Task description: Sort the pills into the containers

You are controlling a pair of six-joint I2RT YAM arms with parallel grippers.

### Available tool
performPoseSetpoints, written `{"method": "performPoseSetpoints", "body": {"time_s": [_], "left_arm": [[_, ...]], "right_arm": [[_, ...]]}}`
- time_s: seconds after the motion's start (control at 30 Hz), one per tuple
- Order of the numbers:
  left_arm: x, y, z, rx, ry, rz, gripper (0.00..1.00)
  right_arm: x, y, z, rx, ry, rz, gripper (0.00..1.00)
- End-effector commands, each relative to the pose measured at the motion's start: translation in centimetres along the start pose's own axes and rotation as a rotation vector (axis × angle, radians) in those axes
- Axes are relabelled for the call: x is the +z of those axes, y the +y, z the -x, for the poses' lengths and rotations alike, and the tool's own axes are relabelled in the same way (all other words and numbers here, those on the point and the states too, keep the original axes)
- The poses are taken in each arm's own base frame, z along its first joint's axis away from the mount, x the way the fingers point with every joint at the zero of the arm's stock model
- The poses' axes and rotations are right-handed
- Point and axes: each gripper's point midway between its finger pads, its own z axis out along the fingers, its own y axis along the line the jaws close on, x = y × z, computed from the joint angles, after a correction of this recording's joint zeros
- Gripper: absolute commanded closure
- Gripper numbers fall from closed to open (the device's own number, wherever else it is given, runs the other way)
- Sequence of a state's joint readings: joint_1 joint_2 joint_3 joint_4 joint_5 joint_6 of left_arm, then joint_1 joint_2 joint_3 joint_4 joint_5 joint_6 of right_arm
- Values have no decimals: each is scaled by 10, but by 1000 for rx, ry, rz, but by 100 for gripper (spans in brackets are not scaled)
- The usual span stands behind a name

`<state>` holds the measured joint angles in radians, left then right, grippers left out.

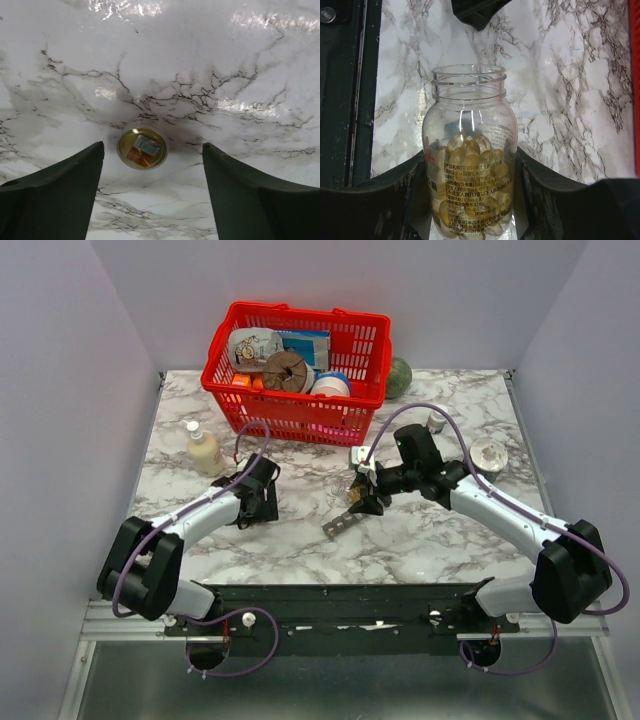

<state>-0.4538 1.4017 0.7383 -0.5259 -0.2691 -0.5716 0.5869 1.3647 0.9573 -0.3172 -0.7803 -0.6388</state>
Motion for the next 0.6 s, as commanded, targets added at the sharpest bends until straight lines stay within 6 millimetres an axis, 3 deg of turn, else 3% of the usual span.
{"method": "performPoseSetpoints", "body": {"time_s": [0.0,0.17,0.2,0.27,0.3,0.33,0.4,0.43,0.57], "left_arm": [[-21,-3,18,-41,-70,-43,8],[-64,-27,33,23,-131,-245,3],[-78,-45,29,69,-122,-375,1],[-113,-70,38,119,-197,-573,1],[-136,-89,33,160,-195,-731,1],[-161,-99,43,177,-287,-836,1],[-193,-113,46,184,-351,-987,1],[-221,-120,48,218,-430,-1109,1],[-265,-129,47,237,-539,-1301,1]], "right_arm": [[-3,3,7,-23,-19,25,96],[-2,16,14,-33,-57,98,96],[-3,19,14,-26,-65,116,96],[-3,28,19,9,-107,180,96],[-4,29,22,21,-121,195,96],[-4,31,23,38,-135,214,96],[-4,31,25,55,-143,220,96],[-4,31,26,63,-147,222,96],[-8,29,30,103,-174,228,96]]}}
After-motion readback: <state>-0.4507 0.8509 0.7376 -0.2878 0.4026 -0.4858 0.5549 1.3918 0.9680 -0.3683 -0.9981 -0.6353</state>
